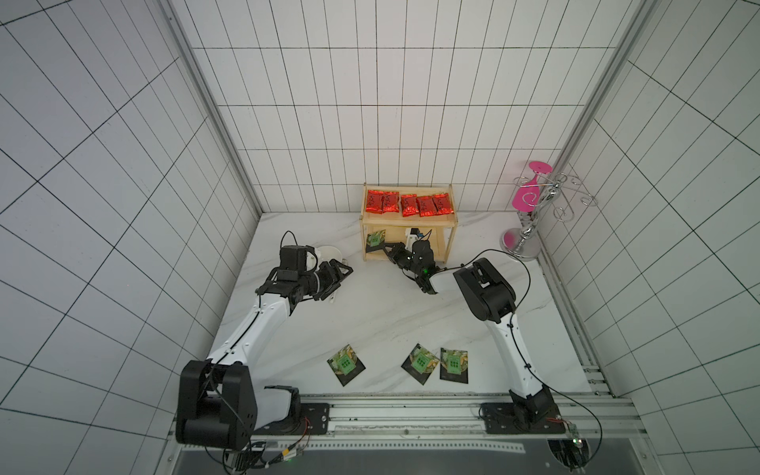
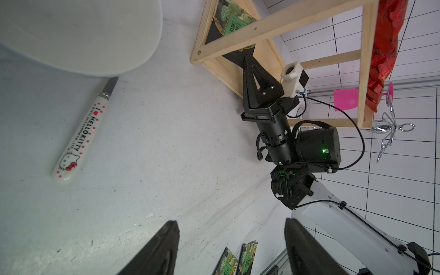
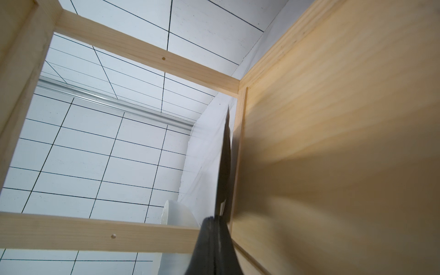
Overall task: Place the tea bags on the shelf by color
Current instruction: Place the tea bag on the shelf.
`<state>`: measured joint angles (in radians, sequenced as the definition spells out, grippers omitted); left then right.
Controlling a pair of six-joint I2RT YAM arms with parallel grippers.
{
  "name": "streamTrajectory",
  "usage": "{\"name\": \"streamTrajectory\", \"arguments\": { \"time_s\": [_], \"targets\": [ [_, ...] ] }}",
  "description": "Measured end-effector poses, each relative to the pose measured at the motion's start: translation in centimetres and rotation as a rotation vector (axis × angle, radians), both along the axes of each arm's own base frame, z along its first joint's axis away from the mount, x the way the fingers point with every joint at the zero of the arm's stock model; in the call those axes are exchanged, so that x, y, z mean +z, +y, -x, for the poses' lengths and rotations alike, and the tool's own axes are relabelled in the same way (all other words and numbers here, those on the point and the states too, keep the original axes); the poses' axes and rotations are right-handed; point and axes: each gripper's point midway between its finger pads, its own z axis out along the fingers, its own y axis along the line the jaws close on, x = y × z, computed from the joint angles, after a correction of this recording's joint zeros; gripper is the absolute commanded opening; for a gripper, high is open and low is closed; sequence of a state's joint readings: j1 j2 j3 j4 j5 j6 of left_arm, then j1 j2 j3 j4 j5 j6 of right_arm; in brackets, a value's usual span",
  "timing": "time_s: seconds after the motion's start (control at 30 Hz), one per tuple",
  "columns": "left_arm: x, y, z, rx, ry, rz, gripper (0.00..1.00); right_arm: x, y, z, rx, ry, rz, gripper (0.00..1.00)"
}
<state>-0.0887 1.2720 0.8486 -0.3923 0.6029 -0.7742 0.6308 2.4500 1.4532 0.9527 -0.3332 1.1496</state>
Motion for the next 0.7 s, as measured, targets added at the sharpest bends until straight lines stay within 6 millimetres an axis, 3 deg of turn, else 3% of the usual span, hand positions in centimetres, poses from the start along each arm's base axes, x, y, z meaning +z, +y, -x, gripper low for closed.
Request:
{"name": "streamTrajectory", "arguments": {
  "time_s": [0.1,0.37,0.7],
  "targets": [
    [0.0,0.0,0.0,0.001,-0.001,0.0,0.74,-0.1,0.0,0.0,-0.001,0.008,-0.001,0.21],
    [0.2,0.0,-0.2,0.003,-0.009,0.004,0.75,-0.8,0.0,0.3,-0.003,0.066,0.036,0.37],
    [0.2,0.3,-0.3,0.011,-0.011,0.004,0.75,-1.0,-1.3,0.4,-0.06,0.162,0.143,0.41]
  ]
}}
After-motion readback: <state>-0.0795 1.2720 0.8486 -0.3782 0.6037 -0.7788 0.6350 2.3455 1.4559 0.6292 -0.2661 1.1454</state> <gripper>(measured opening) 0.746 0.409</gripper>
